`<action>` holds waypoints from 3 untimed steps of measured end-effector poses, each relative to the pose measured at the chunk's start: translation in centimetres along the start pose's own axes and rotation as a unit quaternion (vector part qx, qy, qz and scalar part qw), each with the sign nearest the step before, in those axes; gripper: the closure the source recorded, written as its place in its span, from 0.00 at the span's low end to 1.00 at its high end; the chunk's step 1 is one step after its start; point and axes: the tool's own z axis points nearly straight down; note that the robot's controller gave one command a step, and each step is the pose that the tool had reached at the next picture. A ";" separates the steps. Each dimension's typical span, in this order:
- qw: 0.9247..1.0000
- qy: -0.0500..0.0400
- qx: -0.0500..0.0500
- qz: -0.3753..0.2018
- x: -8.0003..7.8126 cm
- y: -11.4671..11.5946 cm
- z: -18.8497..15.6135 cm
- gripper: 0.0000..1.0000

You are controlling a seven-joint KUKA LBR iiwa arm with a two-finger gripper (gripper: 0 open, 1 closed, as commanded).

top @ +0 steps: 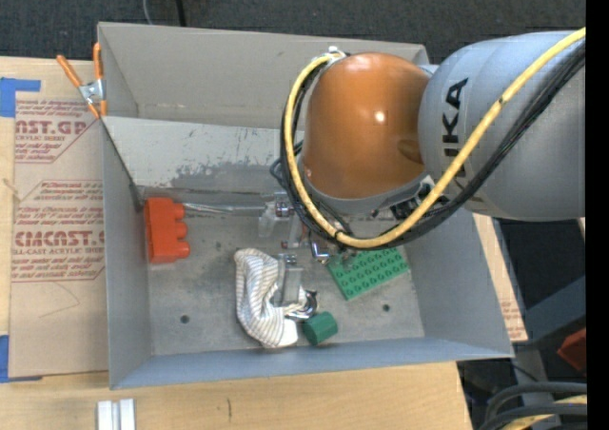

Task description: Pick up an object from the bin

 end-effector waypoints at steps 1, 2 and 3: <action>1.000 -0.004 -0.001 0.001 -0.2 -0.1 -0.4 0.00; 1.000 -0.008 -0.002 0.009 0.3 -1.9 2.7 0.00; 1.000 -0.006 0.000 -0.023 -1.0 -2.6 8.8 0.00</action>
Offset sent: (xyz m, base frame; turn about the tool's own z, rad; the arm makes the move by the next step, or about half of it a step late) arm -0.0182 -0.0708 -0.1089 0.0675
